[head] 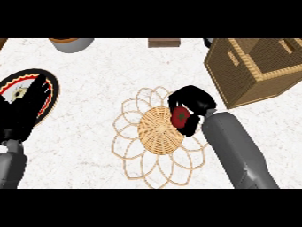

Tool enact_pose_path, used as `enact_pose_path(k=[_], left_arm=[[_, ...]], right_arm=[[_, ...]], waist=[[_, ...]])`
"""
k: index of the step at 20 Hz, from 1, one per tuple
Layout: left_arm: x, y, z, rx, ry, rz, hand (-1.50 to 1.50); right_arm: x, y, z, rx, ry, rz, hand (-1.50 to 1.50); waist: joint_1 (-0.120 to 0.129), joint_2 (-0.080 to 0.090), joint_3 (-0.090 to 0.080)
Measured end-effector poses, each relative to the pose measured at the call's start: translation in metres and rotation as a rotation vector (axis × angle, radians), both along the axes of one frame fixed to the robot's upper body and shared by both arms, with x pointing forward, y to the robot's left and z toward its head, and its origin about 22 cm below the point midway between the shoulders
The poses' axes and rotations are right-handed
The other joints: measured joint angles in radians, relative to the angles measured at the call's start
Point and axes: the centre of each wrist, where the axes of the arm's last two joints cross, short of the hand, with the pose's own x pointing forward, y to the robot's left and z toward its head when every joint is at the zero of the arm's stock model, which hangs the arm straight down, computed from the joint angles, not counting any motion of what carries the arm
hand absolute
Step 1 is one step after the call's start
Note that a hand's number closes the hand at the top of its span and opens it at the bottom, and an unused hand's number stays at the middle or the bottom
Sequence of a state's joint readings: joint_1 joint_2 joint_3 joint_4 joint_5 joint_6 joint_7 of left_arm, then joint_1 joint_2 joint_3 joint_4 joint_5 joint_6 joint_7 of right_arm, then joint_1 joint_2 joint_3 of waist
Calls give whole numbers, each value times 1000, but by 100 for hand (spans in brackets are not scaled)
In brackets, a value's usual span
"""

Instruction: Pick the tomato from the placemat and place it in the basket

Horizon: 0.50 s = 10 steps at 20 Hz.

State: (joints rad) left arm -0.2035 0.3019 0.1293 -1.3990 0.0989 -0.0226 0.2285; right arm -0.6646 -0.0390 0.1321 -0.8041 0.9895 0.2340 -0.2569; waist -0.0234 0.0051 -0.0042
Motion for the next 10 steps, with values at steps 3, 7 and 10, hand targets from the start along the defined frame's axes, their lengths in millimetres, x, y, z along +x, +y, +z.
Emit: enact_pose_path(k=[3,7,10], left_arm=[[-1,1,0,-1,-2,4,0],[2,-3,2,0,-13,-14,0],[5,-9,5,-3,-24,-42,0]], right_arm=[[7,-9,3,20,7,-280,150],[21,-15,22,82,-19,-634,150],[35,-12,50,183,-97,-864,150]], waist=[[0,6,0],[35,15,2],[76,18,4]])
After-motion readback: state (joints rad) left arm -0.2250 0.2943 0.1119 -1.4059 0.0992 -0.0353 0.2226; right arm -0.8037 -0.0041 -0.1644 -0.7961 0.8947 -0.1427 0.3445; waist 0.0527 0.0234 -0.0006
